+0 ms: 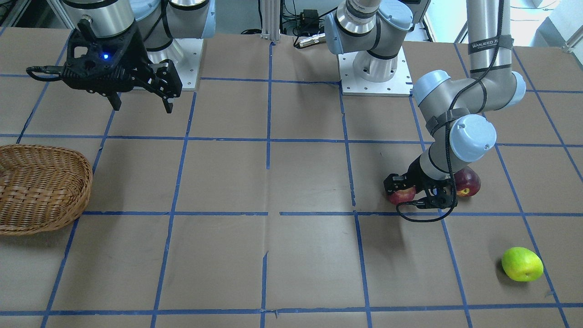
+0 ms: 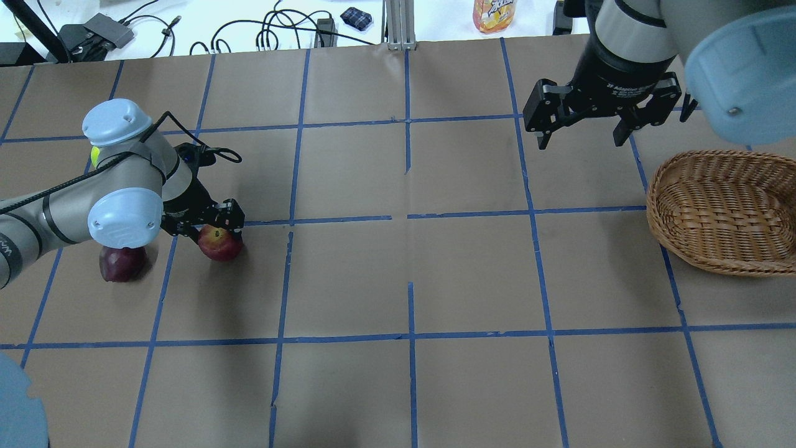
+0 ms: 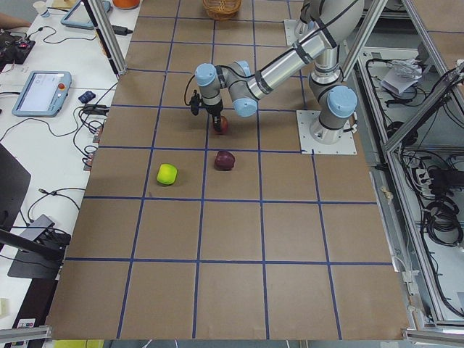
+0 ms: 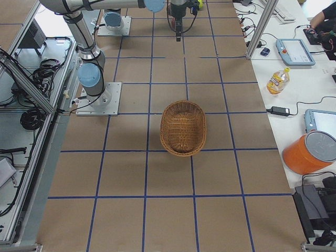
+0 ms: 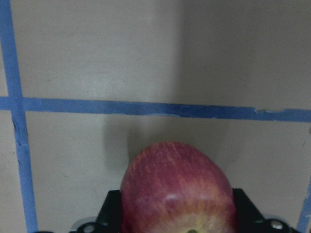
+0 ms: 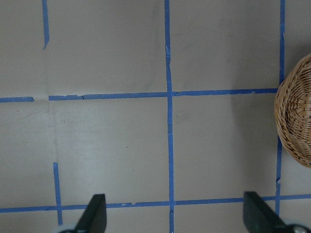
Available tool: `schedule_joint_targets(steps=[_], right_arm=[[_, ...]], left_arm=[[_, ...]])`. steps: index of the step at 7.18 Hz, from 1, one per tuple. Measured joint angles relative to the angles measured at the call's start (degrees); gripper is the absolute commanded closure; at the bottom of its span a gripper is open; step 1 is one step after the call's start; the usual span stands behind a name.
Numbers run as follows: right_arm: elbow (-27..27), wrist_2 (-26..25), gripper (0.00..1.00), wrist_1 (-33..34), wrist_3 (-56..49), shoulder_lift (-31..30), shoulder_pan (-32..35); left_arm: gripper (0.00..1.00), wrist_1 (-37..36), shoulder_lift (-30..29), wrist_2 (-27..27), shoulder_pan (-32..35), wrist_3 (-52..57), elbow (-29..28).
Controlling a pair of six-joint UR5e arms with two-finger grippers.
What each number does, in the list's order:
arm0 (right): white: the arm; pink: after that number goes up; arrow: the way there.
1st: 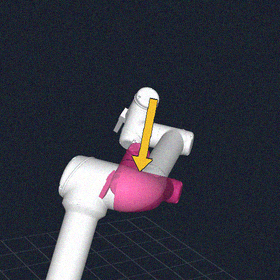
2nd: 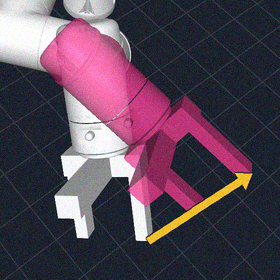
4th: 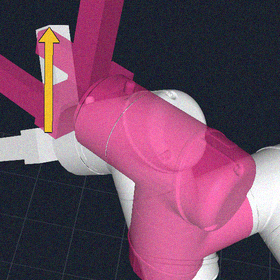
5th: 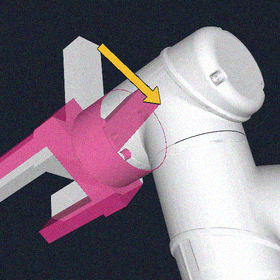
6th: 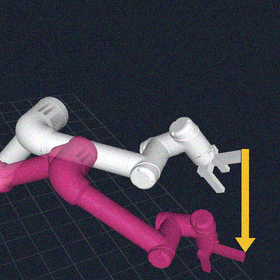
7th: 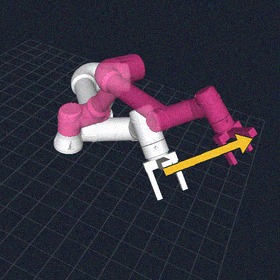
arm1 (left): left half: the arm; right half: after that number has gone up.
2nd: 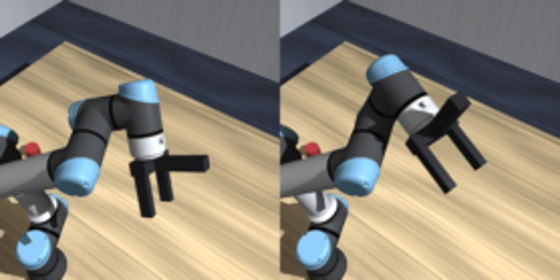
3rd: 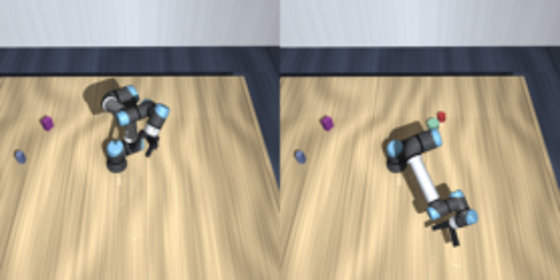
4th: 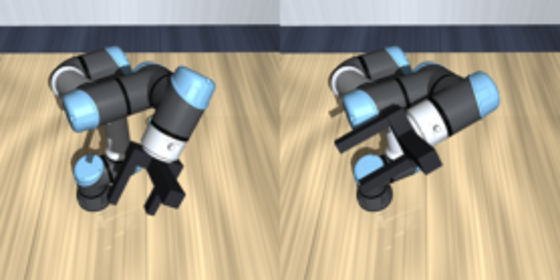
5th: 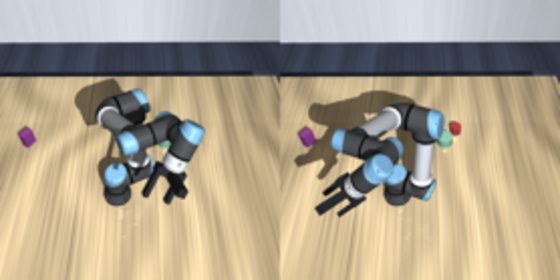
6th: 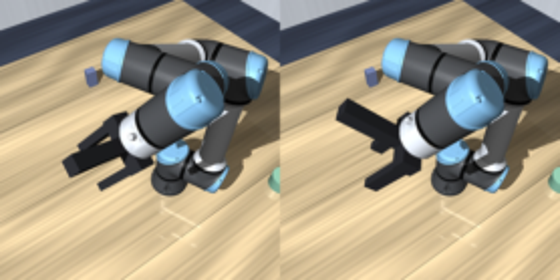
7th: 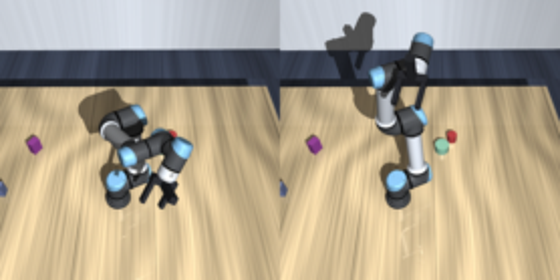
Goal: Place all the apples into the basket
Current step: 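Carry the red-yellow apple with the left gripper toward the table center, then open the left gripper to set the apple down and lift away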
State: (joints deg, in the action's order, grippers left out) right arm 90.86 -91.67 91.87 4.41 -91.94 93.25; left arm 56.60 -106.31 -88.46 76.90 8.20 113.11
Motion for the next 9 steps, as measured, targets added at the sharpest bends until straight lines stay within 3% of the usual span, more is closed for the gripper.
schedule_joint_targets(steps=[2,5,6,7,9], right_arm=[[0.15,0.02,0.00,-0.02,0.06,-0.07,0.00],[0.12,0.02,0.00,-0.03,0.00,0.00,0.00],[0.11,0.04,0.00,-0.03,-0.01,0.00,0.00],[0.11,0.02,0.00,-0.03,-0.01,0.01,0.00],[0.12,0.06,0.00,0.01,-0.01,0.00,0.00]], left_arm=[[1.00,-0.41,-0.41,6.62,8.74,-14.35,-3.07],[1.00,-9.02,-5.13,13.87,25.18,-39.40,-6.76],[0.80,-12.01,-7.10,13.98,28.55,-43.49,-7.50],[0.01,-13.66,-9.08,13.76,30.17,-45.56,-8.84],[0.00,-14.42,-11.56,12.13,30.99,-46.77,-11.17]])
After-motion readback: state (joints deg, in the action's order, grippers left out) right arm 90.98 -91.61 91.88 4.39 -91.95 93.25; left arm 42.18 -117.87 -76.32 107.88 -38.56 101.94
